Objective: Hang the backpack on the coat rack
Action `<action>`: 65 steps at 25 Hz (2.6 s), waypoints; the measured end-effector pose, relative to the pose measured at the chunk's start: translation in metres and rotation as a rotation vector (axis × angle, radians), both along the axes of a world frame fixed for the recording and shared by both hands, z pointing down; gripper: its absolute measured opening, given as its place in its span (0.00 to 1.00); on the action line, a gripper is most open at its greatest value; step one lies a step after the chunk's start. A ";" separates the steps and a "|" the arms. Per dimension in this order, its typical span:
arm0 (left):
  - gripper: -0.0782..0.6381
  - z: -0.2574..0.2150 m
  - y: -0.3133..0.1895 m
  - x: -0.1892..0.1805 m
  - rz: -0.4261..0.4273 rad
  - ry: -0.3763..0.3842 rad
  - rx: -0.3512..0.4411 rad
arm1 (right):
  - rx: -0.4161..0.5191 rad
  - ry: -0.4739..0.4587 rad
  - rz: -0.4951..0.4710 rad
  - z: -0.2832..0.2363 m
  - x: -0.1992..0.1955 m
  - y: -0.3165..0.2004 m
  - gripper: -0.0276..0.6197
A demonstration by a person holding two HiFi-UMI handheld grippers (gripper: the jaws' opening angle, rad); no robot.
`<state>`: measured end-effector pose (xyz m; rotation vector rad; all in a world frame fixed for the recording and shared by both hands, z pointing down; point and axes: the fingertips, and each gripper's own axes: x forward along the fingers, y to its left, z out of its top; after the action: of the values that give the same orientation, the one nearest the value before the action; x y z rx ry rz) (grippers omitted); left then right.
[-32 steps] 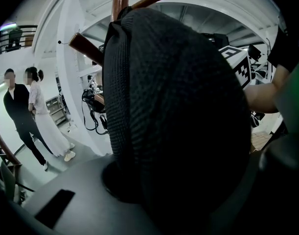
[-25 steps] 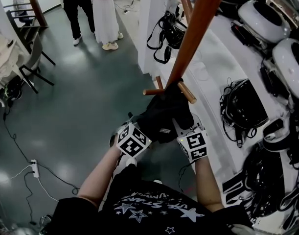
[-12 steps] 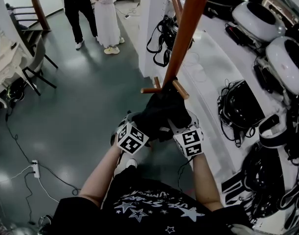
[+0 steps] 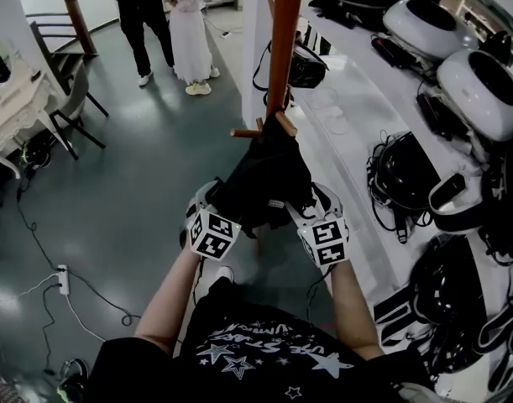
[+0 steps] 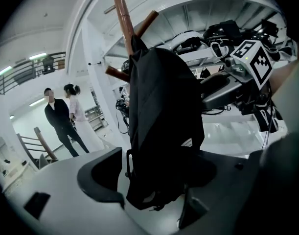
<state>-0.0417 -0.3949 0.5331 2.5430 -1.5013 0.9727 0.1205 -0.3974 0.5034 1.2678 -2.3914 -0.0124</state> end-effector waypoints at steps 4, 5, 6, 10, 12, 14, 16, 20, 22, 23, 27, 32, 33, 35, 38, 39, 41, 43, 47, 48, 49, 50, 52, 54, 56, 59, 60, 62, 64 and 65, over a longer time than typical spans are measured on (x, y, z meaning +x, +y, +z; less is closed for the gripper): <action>0.59 -0.037 0.027 -0.016 -0.135 0.011 0.176 | -0.001 -0.034 0.012 -0.001 0.023 0.030 0.51; 0.59 -0.047 0.035 -0.019 -0.166 0.017 0.219 | -0.008 -0.047 0.016 0.001 0.029 0.038 0.51; 0.59 -0.056 0.043 -0.021 -0.190 0.021 0.250 | -0.016 -0.061 0.020 0.003 0.035 0.045 0.51; 0.59 -0.068 0.072 -0.016 -0.224 0.029 0.268 | -0.042 -0.121 0.031 0.010 0.052 0.072 0.51; 0.59 -0.065 0.087 -0.009 -0.222 0.034 0.247 | -0.047 -0.137 0.026 0.012 0.056 0.083 0.51; 0.59 -0.059 0.101 -0.001 -0.218 0.038 0.228 | -0.049 -0.144 0.019 0.013 0.059 0.091 0.51; 0.59 -0.054 0.112 0.006 -0.214 0.044 0.211 | -0.048 -0.148 0.009 0.014 0.058 0.096 0.51; 0.59 -0.044 0.131 0.018 -0.202 0.086 0.174 | -0.029 -0.158 -0.012 0.009 0.052 0.103 0.51; 0.59 -0.041 0.137 0.023 -0.193 0.113 0.160 | -0.016 -0.163 -0.012 0.006 0.049 0.106 0.51; 0.59 -0.039 0.140 0.023 -0.190 0.121 0.158 | -0.012 -0.168 -0.011 0.005 0.047 0.107 0.51; 0.59 -0.031 0.148 0.017 -0.203 0.120 0.172 | -0.029 -0.184 -0.019 0.008 0.038 0.116 0.51; 0.59 -0.025 0.174 0.004 -0.189 0.175 0.141 | -0.048 -0.154 0.001 0.015 0.021 0.135 0.43; 0.59 -0.024 0.181 -0.001 -0.186 0.186 0.134 | -0.048 -0.150 0.006 0.013 0.014 0.139 0.43; 0.58 -0.023 0.197 -0.015 -0.182 0.209 0.118 | -0.038 -0.143 0.013 0.007 -0.002 0.149 0.42; 0.50 -0.023 0.222 -0.036 -0.173 0.242 0.103 | -0.007 -0.134 0.029 -0.004 -0.025 0.167 0.34; 0.41 -0.023 0.229 -0.043 -0.169 0.244 0.105 | 0.002 -0.132 0.037 -0.006 -0.031 0.173 0.32; 0.26 -0.024 0.244 -0.054 -0.162 0.243 0.108 | 0.015 -0.130 0.055 -0.010 -0.040 0.188 0.28; 0.20 -0.024 0.258 -0.061 -0.148 0.254 0.101 | 0.026 -0.126 0.073 -0.013 -0.046 0.204 0.21; 0.15 -0.021 0.287 -0.070 -0.106 0.292 0.060 | 0.057 -0.129 0.107 -0.020 -0.056 0.235 0.07; 0.15 -0.020 0.295 -0.072 -0.097 0.302 0.047 | 0.063 -0.131 0.112 -0.021 -0.059 0.243 0.06; 0.14 -0.019 0.303 -0.074 -0.090 0.310 0.035 | 0.066 -0.128 0.113 -0.021 -0.063 0.251 0.06; 0.14 -0.017 0.311 -0.077 -0.084 0.314 0.025 | 0.069 -0.118 0.111 -0.021 -0.068 0.260 0.06; 0.13 -0.013 0.327 -0.085 -0.068 0.306 0.008 | 0.076 -0.089 0.104 -0.021 -0.078 0.278 0.06; 0.13 -0.008 0.342 -0.093 -0.054 0.289 0.003 | 0.084 -0.068 0.104 -0.021 -0.086 0.296 0.06; 0.13 -0.005 0.358 -0.100 -0.042 0.281 0.000 | 0.089 -0.058 0.105 -0.022 -0.092 0.315 0.06; 0.13 -0.003 0.382 -0.109 -0.032 0.281 -0.006 | 0.082 -0.043 0.101 -0.019 -0.102 0.344 0.06; 0.13 -0.002 0.390 -0.113 -0.032 0.280 -0.008 | 0.077 -0.038 0.099 -0.018 -0.106 0.353 0.06; 0.13 -0.001 0.405 -0.121 -0.033 0.279 -0.012 | 0.065 -0.031 0.096 -0.015 -0.112 0.371 0.06; 0.13 0.001 0.422 -0.128 -0.033 0.280 -0.016 | 0.055 -0.028 0.097 -0.012 -0.116 0.388 0.06; 0.13 0.003 0.430 -0.131 -0.034 0.280 -0.017 | 0.052 -0.028 0.099 -0.011 -0.118 0.397 0.06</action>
<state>-0.1731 0.0347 0.5358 2.5041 -1.4428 0.5908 0.0023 -0.0009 0.4920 1.4182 -2.3636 -0.0278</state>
